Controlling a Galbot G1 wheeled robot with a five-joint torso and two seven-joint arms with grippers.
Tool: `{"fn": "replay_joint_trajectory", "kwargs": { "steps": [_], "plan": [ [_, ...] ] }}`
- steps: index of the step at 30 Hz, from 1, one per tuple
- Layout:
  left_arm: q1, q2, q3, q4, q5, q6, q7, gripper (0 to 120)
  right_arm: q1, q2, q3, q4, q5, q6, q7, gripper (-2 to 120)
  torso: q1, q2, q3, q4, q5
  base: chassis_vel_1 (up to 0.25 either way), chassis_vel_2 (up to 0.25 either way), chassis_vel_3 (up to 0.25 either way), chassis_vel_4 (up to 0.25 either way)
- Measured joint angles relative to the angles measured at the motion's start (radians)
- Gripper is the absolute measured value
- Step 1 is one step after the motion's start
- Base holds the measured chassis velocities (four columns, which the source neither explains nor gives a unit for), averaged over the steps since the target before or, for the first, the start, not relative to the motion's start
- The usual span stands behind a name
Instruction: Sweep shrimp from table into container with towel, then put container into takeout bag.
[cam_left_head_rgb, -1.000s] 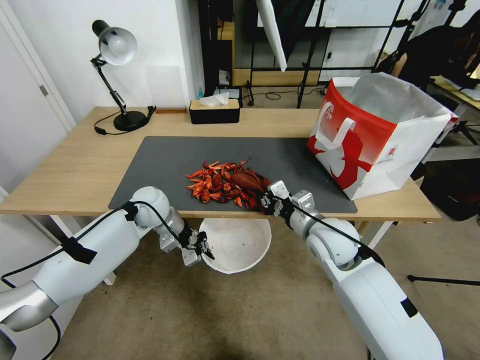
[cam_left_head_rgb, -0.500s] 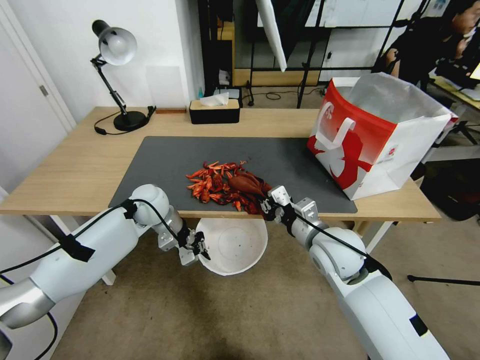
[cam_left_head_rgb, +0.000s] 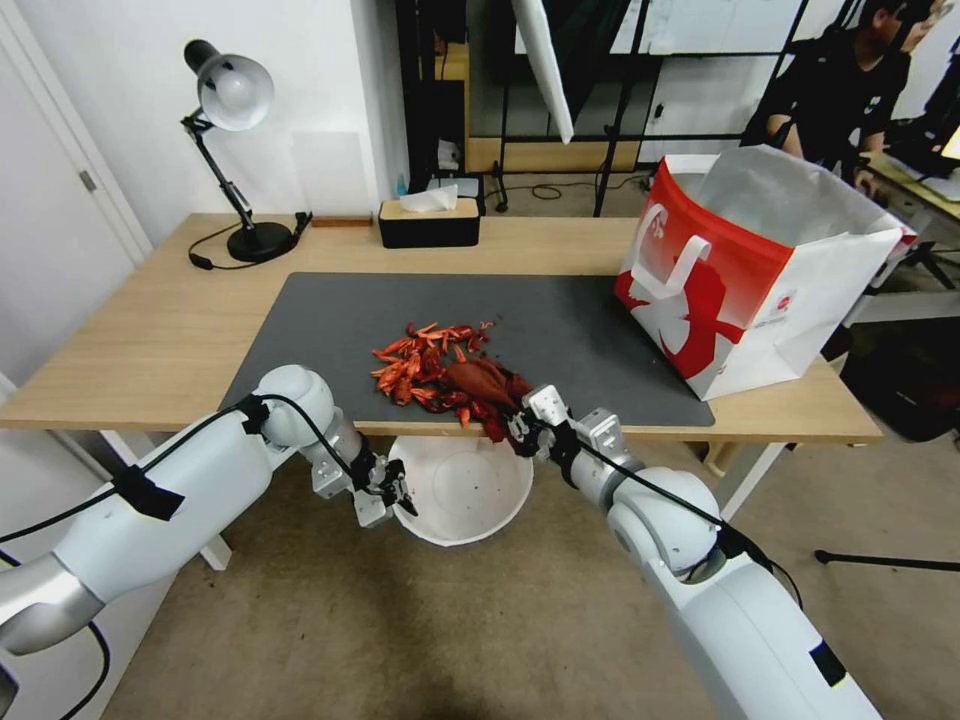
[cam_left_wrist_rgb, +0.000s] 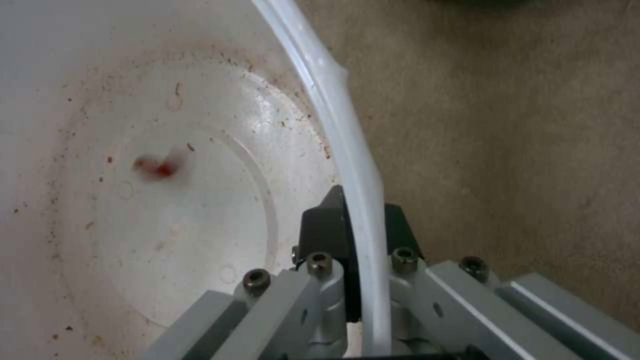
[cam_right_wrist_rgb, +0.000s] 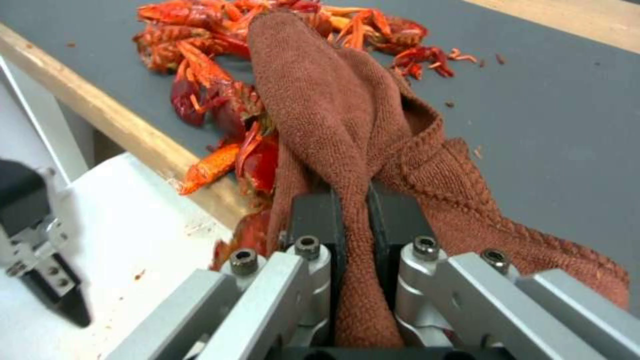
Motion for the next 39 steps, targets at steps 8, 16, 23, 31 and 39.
{"fn": "replay_joint_trajectory", "kwargs": {
  "steps": [8, 16, 23, 31, 39],
  "plan": [
    [-0.002, 0.004, -0.009, 0.007, -0.009, -0.003, -0.003, 0, -0.031, -0.008, -0.002, 0.023, -0.009, 0.003, -0.009, 5, 0.000, 0.000, 0.000, 0.0000, 0.0000, 0.000, 0.000, 0.000, 0.000],
    [-0.002, 0.007, -0.011, 0.006, -0.012, -0.006, -0.005, 0, -0.053, -0.017, -0.005, 0.043, -0.018, 0.006, -0.017, 5, 0.000, 0.000, 0.000, 0.0000, 0.0000, 0.000, 0.000, 0.000, 0.000],
    [0.002, 0.004, -0.014, 0.008, -0.011, -0.010, -0.007, 0, -0.078, -0.018, -0.012, 0.055, -0.041, 0.013, -0.029, 5, 0.000, 0.000, 0.000, -0.0001, 0.0001, 0.000, 0.000, 0.000, 0.000],
    [0.013, 0.005, -0.028, 0.011, -0.010, -0.016, -0.011, 0, -0.107, -0.021, -0.023, 0.071, -0.062, 0.020, -0.037, 5, 0.000, 0.000, 0.000, -0.0001, 0.0000, 0.000, 0.000, 0.000, 0.000],
    [0.015, 0.010, -0.033, 0.009, -0.009, -0.017, -0.014, 0, -0.122, -0.018, -0.037, 0.080, -0.074, 0.023, -0.040, 5, 0.000, 0.000, 0.000, -0.0001, 0.0000, 0.000, 0.000, 0.000, 0.000]
  ]
}}
